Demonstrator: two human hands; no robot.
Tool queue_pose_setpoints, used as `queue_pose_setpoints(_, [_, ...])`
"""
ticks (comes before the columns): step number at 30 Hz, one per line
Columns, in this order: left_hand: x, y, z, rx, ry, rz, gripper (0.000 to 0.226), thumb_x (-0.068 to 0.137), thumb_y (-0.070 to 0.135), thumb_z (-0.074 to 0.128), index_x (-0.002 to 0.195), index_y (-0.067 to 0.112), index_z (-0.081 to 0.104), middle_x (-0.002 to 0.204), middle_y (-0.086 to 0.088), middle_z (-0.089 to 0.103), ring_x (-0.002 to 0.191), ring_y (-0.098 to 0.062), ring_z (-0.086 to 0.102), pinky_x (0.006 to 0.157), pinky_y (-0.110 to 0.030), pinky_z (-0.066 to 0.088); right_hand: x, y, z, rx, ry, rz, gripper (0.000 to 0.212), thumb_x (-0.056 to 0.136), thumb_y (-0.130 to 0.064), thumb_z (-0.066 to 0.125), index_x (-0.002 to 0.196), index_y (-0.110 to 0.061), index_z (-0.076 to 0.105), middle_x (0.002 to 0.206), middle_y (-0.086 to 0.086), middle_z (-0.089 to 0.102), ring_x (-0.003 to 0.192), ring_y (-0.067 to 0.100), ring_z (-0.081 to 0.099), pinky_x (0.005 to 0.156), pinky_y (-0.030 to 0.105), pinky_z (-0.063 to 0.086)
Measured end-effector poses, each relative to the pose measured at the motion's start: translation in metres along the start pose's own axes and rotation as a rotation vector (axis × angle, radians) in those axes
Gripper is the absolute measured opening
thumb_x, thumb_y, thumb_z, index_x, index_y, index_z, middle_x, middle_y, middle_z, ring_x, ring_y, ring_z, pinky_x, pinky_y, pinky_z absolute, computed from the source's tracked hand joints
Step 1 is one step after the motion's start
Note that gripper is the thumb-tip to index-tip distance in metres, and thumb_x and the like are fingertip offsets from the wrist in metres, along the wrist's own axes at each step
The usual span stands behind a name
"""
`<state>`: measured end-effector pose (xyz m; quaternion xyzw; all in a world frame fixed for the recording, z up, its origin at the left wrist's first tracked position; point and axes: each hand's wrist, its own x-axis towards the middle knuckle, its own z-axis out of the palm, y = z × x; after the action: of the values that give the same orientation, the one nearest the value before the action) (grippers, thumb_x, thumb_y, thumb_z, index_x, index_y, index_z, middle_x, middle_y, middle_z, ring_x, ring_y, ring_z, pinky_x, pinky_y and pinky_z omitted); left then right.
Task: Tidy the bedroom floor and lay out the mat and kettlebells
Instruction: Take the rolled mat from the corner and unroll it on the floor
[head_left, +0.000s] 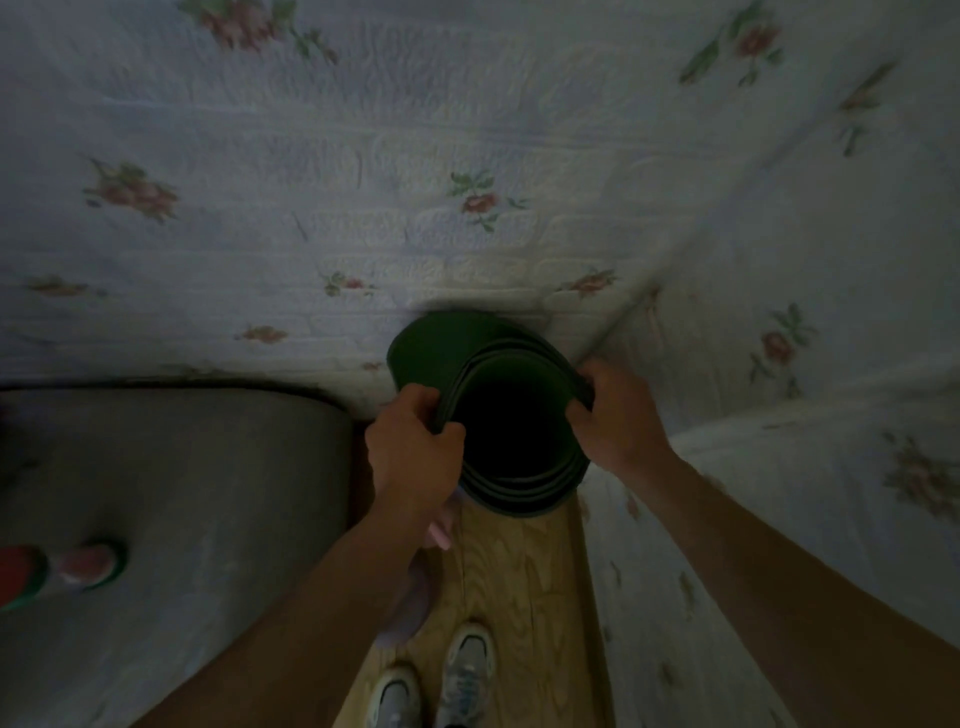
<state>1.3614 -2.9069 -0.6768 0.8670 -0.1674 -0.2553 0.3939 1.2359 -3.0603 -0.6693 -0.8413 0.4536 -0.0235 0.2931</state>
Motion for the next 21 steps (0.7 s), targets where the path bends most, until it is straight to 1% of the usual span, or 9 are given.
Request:
queue_pose_setpoints(2, [-0.009,-0.002,-0.006,-0.019,0.008,0.04,0.026,0.082,0.008,0.069,0.108,0.013,0.069,0.094,0.004,0.067,0.083,-0.009,0.06,0.07,-0.01,0.041,-0.018,-0.002,-0.007,-0.008,0.012,-0.017,0.002,0.086,-0.002,0.061,0.087,-0.004,0.062,0.069,-0.002,0.056,0.058,0.005,0.049,0.048,0.009,0.034])
queue_pose_setpoints(4, [-0.022,-0.004,-0.012,-0.042,0.029,0.076,0.027,0.082,0.007,0.069,0.109,0.012,0.07,0.093,0.005,0.065,0.084,-0.011,0.062,0.08,-0.018,0.047,-0.039,-0.003,-0.011,-0.01,0.025,-0.039,0.002,0.085,-0.003,0.063,0.084,-0.003,0.064,0.068,0.002,0.059,0.057,0.008,0.051,0.05,0.018,0.037])
queue_pose_setpoints(6, [-0.029,-0.003,-0.017,-0.064,0.064,0.101,0.025,0.082,0.006,0.07,0.104,0.016,0.071,0.09,0.008,0.065,0.081,-0.011,0.063,0.085,-0.024,0.051,-0.052,-0.006,-0.014,-0.013,0.046,-0.048,0.004,0.085,-0.005,0.065,0.082,-0.006,0.064,0.065,-0.001,0.055,0.055,0.006,0.048,0.049,0.019,0.036])
queue_pose_setpoints(9, [-0.053,-0.007,-0.025,-0.098,0.035,0.148,0.026,0.081,0.004,0.068,0.093,0.027,0.067,0.083,0.016,0.065,0.076,-0.004,0.064,0.085,-0.026,0.054,-0.084,-0.007,-0.02,-0.025,0.093,-0.04,0.006,0.083,-0.008,0.068,0.087,-0.003,0.068,0.073,0.007,0.063,0.063,0.017,0.058,0.056,0.029,0.049])
queue_pose_setpoints(13, [-0.091,-0.025,-0.033,-0.073,0.012,0.221,0.026,0.079,0.003,0.067,0.099,0.019,0.074,0.091,0.006,0.073,0.085,-0.01,0.068,0.086,-0.029,0.057,-0.132,-0.003,-0.027,0.003,0.122,-0.028,0.011,0.079,-0.006,0.07,0.088,-0.001,0.071,0.071,0.013,0.067,0.061,0.025,0.065,0.055,0.043,0.059])
queue_pose_setpoints(15, [-0.114,-0.031,-0.036,-0.083,0.01,0.246,0.027,0.081,0.002,0.067,0.099,0.02,0.074,0.092,0.004,0.073,0.08,-0.004,0.068,0.081,-0.024,0.057,-0.156,0.001,-0.031,0.005,0.135,-0.025,0.012,0.079,-0.006,0.07,0.09,-0.001,0.07,0.07,0.013,0.066,0.059,0.026,0.064,0.052,0.045,0.059])
queue_pose_setpoints(16, [-0.13,-0.035,-0.039,-0.088,0.014,0.253,0.027,0.082,0.002,0.066,0.098,0.022,0.072,0.091,0.003,0.074,0.072,0.002,0.066,0.074,-0.017,0.056,-0.171,0.002,-0.032,0.002,0.143,-0.04,0.011,0.079,-0.006,0.07,0.088,0.0,0.07,0.069,0.013,0.066,0.059,0.025,0.064,0.052,0.043,0.059])
queue_pose_setpoints(19, [-0.178,-0.043,-0.048,-0.143,0.015,0.266,0.03,0.085,-0.001,0.064,0.095,0.027,0.068,0.078,0.016,0.069,0.055,0.009,0.063,0.05,-0.004,0.046,-0.219,0.004,-0.038,0.011,0.191,-0.086,0.006,0.079,-0.005,0.068,0.081,0.001,0.068,0.069,0.012,0.065,0.058,0.02,0.059,0.05,0.029,0.052])
queue_pose_setpoints(21, [-0.223,-0.052,-0.06,-0.153,0.05,0.308,0.031,0.084,-0.002,0.064,0.095,0.026,0.068,0.078,0.021,0.067,0.056,0.011,0.063,0.05,-0.003,0.045,-0.264,0.007,-0.039,-0.007,0.227,-0.129,0.008,0.078,-0.006,0.067,0.083,-0.001,0.07,0.069,0.01,0.067,0.058,0.018,0.059,0.054,0.03,0.052])
